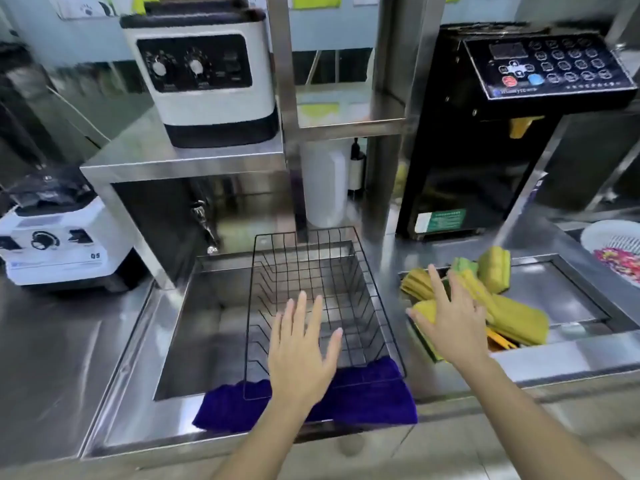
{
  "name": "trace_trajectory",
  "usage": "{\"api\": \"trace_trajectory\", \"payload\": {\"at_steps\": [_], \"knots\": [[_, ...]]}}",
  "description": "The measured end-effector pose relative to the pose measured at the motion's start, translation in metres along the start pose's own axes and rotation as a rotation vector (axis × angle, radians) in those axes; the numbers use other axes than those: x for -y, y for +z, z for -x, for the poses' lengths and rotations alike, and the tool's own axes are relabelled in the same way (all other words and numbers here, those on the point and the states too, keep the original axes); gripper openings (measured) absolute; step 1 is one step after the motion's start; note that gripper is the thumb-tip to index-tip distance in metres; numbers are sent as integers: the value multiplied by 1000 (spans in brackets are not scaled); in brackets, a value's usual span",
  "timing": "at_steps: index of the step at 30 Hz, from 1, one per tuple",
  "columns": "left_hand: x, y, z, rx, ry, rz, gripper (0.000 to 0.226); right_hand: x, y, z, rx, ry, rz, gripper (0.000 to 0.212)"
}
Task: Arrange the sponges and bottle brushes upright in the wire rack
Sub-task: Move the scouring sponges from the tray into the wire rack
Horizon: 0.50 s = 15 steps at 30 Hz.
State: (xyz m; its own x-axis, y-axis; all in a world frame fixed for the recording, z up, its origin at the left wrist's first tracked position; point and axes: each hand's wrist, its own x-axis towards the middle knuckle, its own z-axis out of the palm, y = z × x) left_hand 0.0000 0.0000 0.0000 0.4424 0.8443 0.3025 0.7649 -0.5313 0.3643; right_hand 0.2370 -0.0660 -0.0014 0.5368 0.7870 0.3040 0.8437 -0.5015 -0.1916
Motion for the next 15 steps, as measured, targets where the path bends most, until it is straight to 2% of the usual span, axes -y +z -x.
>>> {"api": "trace_trajectory", "payload": {"at_steps": [1, 8, 15], "knots": [[1, 2, 6, 45, -12, -6, 65, -2, 4, 4, 78, 40, -1, 83], [19, 26, 43, 61, 109, -155, 58, -22, 35, 28, 295, 86, 133, 80], [36, 34, 53, 18, 174, -256, 51, -17, 25, 21, 386, 194, 154, 74]]}}
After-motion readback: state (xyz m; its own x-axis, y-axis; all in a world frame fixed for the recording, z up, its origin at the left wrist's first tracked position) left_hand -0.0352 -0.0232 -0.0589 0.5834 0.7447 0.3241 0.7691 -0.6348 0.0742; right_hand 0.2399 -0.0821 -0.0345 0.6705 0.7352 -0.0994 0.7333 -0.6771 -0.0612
